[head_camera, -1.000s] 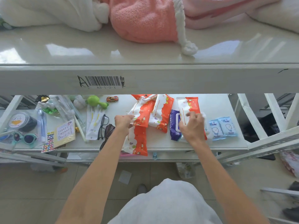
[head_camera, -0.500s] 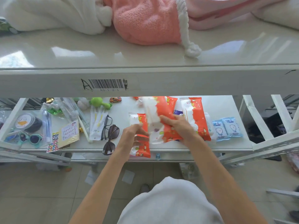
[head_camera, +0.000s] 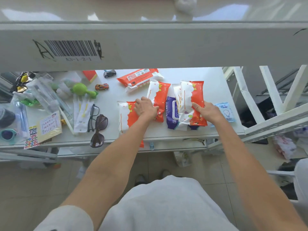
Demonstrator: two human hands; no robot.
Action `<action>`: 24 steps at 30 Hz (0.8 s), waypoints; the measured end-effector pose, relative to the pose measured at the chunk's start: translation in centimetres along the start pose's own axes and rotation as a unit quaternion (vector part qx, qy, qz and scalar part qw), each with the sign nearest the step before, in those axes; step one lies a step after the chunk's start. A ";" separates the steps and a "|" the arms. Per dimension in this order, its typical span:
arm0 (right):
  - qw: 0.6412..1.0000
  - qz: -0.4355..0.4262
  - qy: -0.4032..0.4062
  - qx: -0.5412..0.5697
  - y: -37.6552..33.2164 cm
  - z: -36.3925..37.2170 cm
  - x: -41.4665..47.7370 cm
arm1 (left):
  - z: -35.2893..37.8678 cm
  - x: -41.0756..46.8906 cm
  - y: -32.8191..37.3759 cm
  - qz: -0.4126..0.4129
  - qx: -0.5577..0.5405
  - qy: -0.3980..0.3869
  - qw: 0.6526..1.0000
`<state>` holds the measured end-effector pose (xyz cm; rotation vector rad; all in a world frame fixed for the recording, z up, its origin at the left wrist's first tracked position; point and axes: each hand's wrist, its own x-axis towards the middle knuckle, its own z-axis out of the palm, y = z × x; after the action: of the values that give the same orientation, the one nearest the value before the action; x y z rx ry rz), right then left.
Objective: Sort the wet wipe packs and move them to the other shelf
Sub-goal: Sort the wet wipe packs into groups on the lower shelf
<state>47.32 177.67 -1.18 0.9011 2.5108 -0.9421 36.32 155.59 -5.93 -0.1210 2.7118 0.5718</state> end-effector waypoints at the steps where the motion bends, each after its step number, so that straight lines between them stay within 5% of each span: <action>1: 1.000 -0.005 -0.011 -0.018 0.2 -0.2 0.3 | 0.1 0.3 -0.2 -0.003 0.008 -0.011 1.000; 5: 0.998 0.045 0.001 -0.038 0.5 -0.3 0.7 | 0.2 1.4 -0.8 -0.018 -0.028 -0.053 0.998; 7: 0.993 0.039 0.105 -0.027 -0.5 0.3 -0.6 | 0.0 1.6 -1.3 -0.026 -0.114 -0.066 0.991; 10: 0.956 -0.106 0.270 0.051 -2.7 1.7 -2.7 | -1.0 0.8 -1.4 -0.031 -0.346 -0.106 0.932; 13: 0.965 -0.153 0.188 0.097 -6.0 3.1 -3.6 | -2.4 -1.0 -1.7 0.001 -0.505 -0.124 0.854; 16: 0.976 -0.087 -0.004 0.198 -8.6 3.6 -3.4 | -3.4 -4.2 -1.4 0.097 -0.471 -0.094 0.872; 18: 0.934 -0.049 -0.084 0.344 -8.9 3.5 -3.3 | -3.7 -6.1 -1.2 0.162 -0.451 -0.092 0.873; 21: 0.888 -0.038 -0.080 0.451 -7.6 2.2 -3.7 | -4.4 -7.8 -0.7 0.246 -0.418 -0.118 0.867; 24: 0.927 -0.082 0.049 0.363 -5.3 0.2 -3.3 | -4.0 -8.3 -1.8 0.233 -0.336 -0.069 0.910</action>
<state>46.31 172.94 2.79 0.9438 2.3427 -1.9989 42.96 152.34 -0.13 0.3911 2.2829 1.5690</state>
